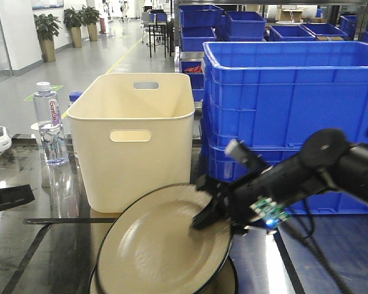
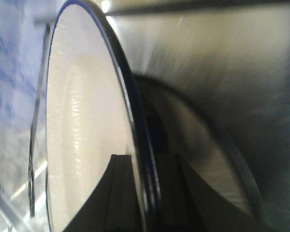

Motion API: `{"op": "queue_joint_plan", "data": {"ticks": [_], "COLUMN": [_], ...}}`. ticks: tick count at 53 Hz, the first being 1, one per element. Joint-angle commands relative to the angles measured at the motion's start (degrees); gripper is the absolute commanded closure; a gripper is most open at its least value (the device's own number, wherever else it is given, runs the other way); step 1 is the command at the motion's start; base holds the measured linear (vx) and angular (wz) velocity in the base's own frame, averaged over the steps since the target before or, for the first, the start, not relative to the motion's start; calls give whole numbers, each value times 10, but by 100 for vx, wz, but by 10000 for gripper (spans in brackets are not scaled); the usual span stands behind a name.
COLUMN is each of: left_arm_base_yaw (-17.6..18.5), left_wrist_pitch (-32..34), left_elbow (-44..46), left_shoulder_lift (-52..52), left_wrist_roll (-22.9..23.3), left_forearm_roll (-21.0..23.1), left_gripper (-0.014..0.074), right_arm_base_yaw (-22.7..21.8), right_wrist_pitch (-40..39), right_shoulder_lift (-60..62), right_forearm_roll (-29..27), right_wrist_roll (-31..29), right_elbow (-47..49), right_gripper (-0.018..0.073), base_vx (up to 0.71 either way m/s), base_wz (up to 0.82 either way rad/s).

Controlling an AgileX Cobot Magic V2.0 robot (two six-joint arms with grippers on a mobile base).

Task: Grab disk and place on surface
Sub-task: 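Lower the right gripper's plate onto the other plate and open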

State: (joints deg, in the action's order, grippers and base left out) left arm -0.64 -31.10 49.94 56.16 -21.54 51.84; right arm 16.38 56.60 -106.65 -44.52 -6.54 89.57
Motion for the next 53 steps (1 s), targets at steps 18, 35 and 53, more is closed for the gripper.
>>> {"op": "queue_joint_plan", "data": {"ticks": [18, 35, 53], "left_arm_base_yaw": [-1, -1, -1], "left_wrist_pitch": [38, 48, 48], "left_elbow": [14, 14, 14], "left_shoulder_lift": [-10, -9, -9], "left_wrist_roll": [-3, -3, -3], "left_forearm_roll": [23, 19, 18], "left_gripper": [44, 44, 44], "right_arm_base_yaw": [3, 2, 2], "right_wrist_pitch": [5, 30, 115], "right_shoulder_lift": [23, 23, 24], "right_forearm_roll": [72, 101, 184], "right_wrist_roll": [-6, -17, -51], "right_elbow": [22, 22, 85], "right_gripper": [528, 305, 42], "base_vx": [0, 0, 0], "base_wz": [0, 0, 0]}}
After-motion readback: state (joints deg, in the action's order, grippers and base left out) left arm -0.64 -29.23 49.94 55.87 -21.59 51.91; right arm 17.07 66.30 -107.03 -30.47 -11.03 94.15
